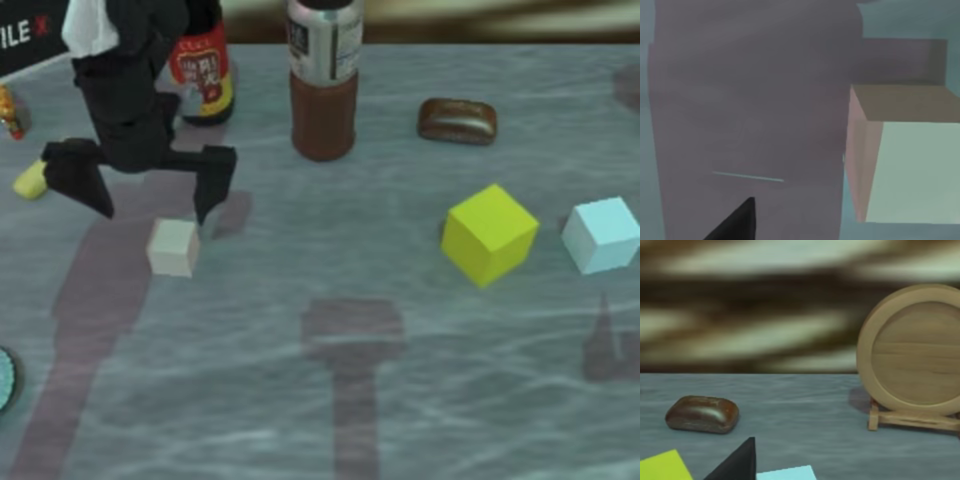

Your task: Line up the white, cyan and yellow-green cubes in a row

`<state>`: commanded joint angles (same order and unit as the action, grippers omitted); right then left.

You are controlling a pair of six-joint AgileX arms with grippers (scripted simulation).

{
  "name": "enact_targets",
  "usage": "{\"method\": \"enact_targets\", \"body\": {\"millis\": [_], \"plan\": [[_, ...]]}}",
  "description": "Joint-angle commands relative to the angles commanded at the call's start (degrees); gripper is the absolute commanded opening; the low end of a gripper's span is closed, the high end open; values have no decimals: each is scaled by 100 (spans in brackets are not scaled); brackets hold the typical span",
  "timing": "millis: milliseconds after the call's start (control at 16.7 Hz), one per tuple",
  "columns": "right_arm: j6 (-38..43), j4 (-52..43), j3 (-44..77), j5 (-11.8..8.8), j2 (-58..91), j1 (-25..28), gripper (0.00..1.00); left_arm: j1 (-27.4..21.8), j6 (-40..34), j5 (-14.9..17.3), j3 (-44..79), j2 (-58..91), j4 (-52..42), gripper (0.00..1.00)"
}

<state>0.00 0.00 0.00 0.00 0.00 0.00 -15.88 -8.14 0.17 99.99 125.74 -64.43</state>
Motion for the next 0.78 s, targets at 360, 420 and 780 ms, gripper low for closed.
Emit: {"method": "enact_targets", "body": {"millis": [360, 420, 780], "plan": [[0, 0, 0, 0, 0, 0, 100, -8, 0, 5, -778, 492, 1323, 100], [0, 0, 0, 0, 0, 0, 100, -9, -1, 5, -851, 545, 1427, 100], [0, 0, 0, 0, 0, 0, 100, -10, -1, 6, -883, 570, 1471, 85]]}}
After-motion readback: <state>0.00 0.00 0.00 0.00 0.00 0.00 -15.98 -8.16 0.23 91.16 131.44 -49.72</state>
